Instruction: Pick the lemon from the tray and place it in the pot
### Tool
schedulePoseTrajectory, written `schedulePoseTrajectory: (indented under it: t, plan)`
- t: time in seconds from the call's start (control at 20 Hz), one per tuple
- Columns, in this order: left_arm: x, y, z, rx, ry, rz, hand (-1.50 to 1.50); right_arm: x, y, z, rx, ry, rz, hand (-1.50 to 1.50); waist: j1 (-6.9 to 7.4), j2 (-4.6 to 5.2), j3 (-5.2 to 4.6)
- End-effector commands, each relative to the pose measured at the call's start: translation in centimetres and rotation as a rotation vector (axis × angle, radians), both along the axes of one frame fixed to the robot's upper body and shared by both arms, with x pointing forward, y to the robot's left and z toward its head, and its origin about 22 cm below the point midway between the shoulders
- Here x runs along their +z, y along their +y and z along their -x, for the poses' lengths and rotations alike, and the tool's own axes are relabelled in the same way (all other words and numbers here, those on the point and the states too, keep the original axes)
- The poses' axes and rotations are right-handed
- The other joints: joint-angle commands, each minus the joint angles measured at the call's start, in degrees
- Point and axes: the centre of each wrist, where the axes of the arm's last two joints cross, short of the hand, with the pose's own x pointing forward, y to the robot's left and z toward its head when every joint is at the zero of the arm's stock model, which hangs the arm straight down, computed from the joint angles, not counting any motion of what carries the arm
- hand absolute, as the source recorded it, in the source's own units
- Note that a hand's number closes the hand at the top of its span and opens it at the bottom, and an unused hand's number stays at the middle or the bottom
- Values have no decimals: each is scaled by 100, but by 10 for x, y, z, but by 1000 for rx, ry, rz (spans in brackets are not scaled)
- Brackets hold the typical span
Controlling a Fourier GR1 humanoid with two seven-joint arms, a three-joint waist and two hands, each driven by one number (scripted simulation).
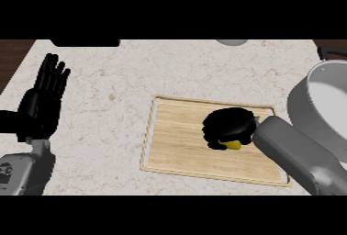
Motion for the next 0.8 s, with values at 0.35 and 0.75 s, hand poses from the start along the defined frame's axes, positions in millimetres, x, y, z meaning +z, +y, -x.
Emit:
schedulePoseTrajectory:
  t: [0.35, 0.75]
  plan:
    - [-14, 30, 17, 144, 40, -14, 0, -60, 7, 63, -757, 78, -180, 150, -847, -219, 53]
    - [-17, 37, 24, 163, 57, -7, 0, -2, -12, 67, -1134, -124, -488, 150, -1004, -247, 52]
